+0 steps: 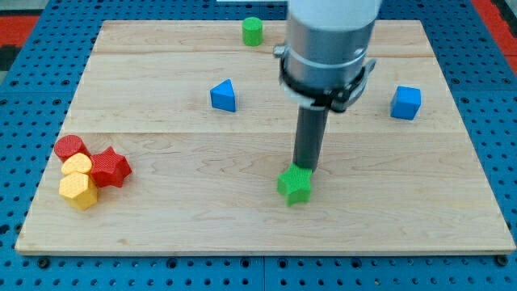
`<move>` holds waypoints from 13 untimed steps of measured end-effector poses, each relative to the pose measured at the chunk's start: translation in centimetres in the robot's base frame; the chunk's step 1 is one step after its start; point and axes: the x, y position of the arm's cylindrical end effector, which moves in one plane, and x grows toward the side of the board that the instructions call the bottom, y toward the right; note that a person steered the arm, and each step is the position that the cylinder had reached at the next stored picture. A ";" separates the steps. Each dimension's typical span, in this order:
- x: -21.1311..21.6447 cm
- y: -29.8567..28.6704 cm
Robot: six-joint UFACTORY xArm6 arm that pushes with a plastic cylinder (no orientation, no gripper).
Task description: Push the green star and the blue cube to the center of the board
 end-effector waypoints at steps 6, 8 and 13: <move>-5.0 7.8; -12.4 20.4; -29.9 4.9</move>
